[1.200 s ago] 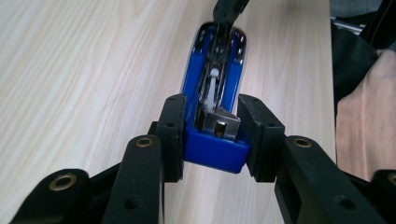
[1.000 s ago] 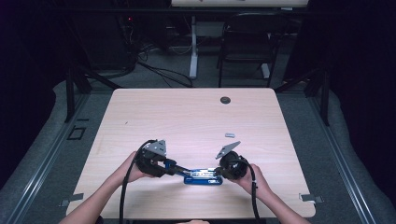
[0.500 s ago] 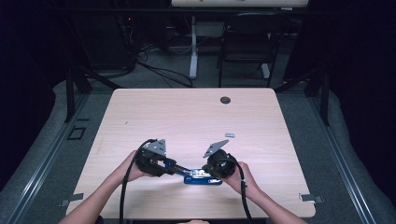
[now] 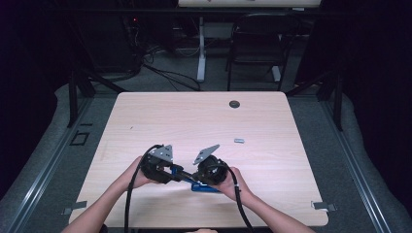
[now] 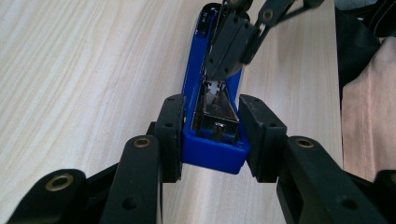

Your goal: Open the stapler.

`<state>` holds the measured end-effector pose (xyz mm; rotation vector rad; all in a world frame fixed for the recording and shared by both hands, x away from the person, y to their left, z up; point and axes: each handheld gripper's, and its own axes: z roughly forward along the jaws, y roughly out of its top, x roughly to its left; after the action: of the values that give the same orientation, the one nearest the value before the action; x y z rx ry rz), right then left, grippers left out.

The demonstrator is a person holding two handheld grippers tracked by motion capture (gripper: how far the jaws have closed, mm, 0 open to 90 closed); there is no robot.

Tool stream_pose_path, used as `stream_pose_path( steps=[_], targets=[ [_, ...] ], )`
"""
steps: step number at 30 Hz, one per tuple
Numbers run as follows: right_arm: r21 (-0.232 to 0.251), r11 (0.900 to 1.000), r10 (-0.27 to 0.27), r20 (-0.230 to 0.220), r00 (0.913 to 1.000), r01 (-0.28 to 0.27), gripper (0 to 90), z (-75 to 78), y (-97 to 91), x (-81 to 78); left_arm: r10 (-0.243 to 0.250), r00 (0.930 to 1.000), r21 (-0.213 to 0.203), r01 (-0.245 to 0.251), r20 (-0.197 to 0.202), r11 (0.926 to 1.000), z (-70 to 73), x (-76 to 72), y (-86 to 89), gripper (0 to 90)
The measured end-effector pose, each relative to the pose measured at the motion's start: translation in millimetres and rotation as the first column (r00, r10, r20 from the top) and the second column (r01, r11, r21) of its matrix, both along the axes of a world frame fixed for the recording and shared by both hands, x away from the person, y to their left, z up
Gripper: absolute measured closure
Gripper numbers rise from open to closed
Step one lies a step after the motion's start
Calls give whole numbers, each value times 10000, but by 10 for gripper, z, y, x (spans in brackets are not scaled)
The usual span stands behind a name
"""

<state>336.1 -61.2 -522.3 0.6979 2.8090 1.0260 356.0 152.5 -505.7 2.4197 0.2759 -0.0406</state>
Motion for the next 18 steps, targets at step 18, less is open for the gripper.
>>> stream_pose_path(
  steps=[18],
  targets=[
    [-61, 9999, 158, -90, 9998, -158, 900, -15, 33, 14, -90, 9992, -490, 109, 398, 9987, 46, -11, 13, 621]
  ],
)
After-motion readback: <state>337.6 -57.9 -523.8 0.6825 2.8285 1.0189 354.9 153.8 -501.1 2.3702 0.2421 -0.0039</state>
